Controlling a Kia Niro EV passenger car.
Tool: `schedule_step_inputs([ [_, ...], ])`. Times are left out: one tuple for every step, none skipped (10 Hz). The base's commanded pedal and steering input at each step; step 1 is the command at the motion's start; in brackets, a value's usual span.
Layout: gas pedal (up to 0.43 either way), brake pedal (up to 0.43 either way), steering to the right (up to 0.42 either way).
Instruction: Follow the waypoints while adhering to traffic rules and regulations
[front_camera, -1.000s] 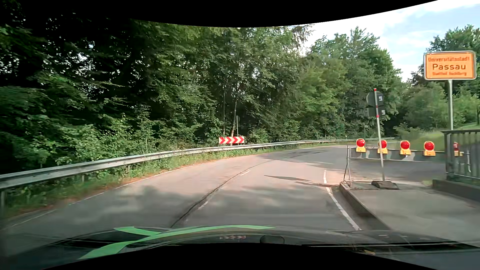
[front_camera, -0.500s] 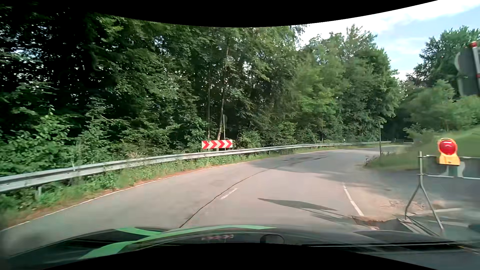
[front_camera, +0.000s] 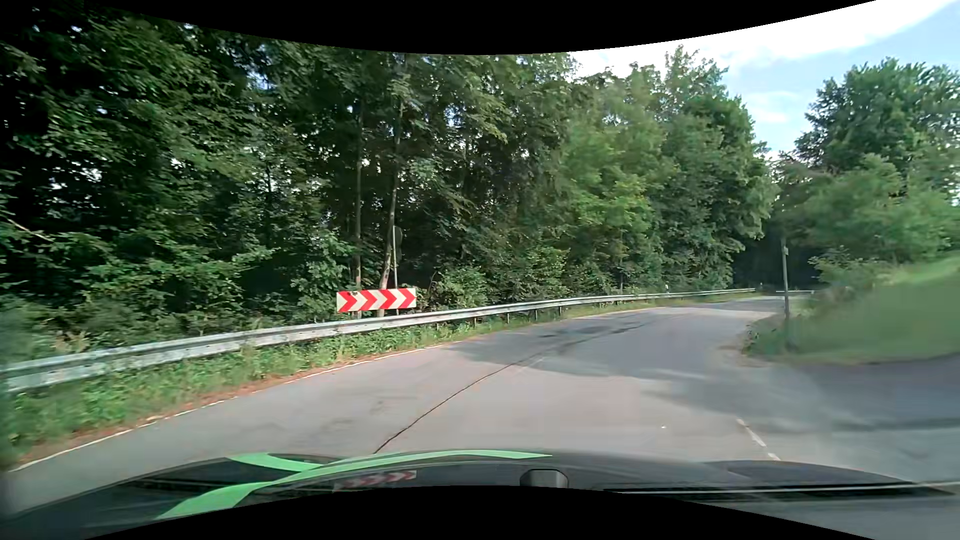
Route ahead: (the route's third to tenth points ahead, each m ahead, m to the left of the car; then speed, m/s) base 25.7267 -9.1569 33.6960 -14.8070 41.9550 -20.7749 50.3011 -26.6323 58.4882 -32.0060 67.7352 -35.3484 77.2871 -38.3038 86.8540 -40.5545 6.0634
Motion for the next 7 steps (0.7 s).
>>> schedule_step_inputs([
  [0.087,0.0,0.13],
  [0.087,0.0,0.139],
  [0.087,0.0,0.15],
  [0.079,0.0,0.159],
  [0.079,0.0,0.166],
  [0.079,0.0,0.173],
  [0.079,0.0,0.18],
])
